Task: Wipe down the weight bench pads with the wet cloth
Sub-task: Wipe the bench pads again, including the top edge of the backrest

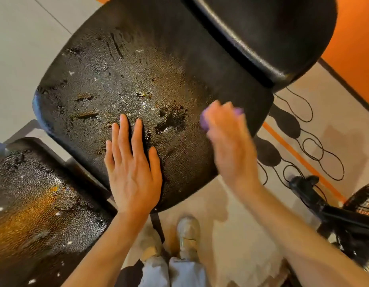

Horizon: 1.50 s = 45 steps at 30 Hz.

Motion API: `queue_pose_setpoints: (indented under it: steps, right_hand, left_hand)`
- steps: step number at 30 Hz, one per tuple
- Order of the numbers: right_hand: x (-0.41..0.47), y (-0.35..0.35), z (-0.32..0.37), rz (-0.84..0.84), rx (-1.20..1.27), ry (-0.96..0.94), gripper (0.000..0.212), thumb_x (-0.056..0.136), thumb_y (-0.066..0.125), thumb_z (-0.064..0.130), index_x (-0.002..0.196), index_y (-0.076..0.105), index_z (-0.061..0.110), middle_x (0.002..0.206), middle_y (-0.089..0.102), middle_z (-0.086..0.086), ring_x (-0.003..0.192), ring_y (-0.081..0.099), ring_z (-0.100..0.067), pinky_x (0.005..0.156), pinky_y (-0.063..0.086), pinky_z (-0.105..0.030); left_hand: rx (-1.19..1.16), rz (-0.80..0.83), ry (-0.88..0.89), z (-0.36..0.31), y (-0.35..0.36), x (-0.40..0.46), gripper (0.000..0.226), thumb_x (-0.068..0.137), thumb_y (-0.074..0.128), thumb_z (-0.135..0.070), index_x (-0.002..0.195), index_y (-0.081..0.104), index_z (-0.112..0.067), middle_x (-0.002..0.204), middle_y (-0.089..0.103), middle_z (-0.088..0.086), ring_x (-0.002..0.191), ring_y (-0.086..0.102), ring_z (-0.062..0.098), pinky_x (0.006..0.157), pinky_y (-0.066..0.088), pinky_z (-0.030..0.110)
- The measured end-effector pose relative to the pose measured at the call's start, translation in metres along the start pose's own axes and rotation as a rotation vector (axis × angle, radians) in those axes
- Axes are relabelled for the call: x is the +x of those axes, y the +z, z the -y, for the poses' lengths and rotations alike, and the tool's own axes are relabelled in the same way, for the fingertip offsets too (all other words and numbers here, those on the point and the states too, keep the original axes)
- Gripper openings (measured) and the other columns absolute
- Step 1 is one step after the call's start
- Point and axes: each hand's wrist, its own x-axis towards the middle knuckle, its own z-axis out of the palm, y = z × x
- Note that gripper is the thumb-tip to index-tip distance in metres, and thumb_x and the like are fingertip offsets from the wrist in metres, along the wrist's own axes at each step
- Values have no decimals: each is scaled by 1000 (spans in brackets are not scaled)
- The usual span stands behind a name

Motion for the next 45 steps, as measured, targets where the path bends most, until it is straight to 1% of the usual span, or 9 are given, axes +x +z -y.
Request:
queue_pose_setpoints:
  steps: [3, 9, 14, 20, 26, 32, 37, 42, 45]
  right_hand:
    - [10, 9, 15, -105, -83, 286, 44, 100, 37, 10, 144, 34, 13, 152, 31, -6, 144, 21, -23, 119, 17, -42]
    - [-27, 24, 42, 160, -81, -331, 46, 95, 30, 6, 137, 45, 15, 145, 42, -6, 137, 35, -25, 116, 24, -40]
    - [34, 6, 15, -77, -88, 251, 38, 101, 33, 11, 138, 39, 12, 151, 31, -9, 141, 24, -30, 117, 21, -45]
    - [-19, 38, 71, 179, -17, -374, 47, 94, 35, -1, 139, 43, 10, 149, 37, -6, 142, 26, -25, 116, 22, -45]
    - [53, 14, 25, -44, -91, 210, 44, 100, 33, 11, 144, 32, 11, 154, 26, -7, 145, 15, -25, 118, 16, -47]
    - [29, 50, 76, 170, -20, -458, 45, 96, 31, 6, 139, 44, 10, 149, 37, -7, 142, 27, -22, 119, 16, -40]
    - [88, 21, 31, -46, -45, 194, 39, 99, 36, 8, 137, 40, 14, 151, 31, -4, 141, 21, -23, 110, 33, -48]
    - [44, 66, 100, 170, -11, -381, 47, 96, 34, 5, 143, 35, 9, 153, 29, -7, 145, 17, -22, 121, 9, -41]
    - [79, 44, 65, 204, -49, -449, 46, 95, 42, 2, 140, 42, 14, 148, 38, -2, 141, 27, -21, 117, 24, -39]
  left_hand:
    - [-9, 4, -4, -1, -2, 0, 58, 101, 31, -36, 156, 18, -21, 167, 6, 4, 154, 3, 22, 122, 0, 34]
    - [-166, 1, 40, 10, -13, 2, 58, 101, 35, -28, 156, 20, -15, 166, 8, 7, 154, 6, 22, 124, 2, 33]
    - [-39, -15, 32, 38, -23, 11, 60, 102, 34, -29, 156, 19, -7, 165, 6, 15, 154, 5, 30, 125, 6, 41]
    - [84, 36, 46, 41, -18, 11, 63, 103, 22, -34, 156, 14, -1, 165, 3, 19, 153, 4, 33, 125, 9, 44]
    - [74, 39, 43, 40, -16, 12, 63, 103, 23, -34, 157, 9, -3, 165, -1, 18, 154, -2, 31, 125, 2, 41]
    - [98, 43, 44, 41, -15, 11, 62, 103, 22, -33, 156, 10, -2, 165, 1, 19, 154, -1, 31, 125, 6, 43]
    - [122, 63, 43, 41, -15, 11, 63, 104, 21, -33, 157, 7, -2, 165, -2, 19, 154, -2, 32, 125, 8, 45]
    - [93, 69, 39, 41, -16, 11, 63, 103, 26, -30, 156, 12, -1, 164, 2, 20, 153, 3, 32, 124, 12, 46]
    - [58, 69, 35, 40, -19, 12, 62, 102, 30, -30, 156, 16, -1, 164, 6, 20, 153, 6, 32, 124, 15, 47]
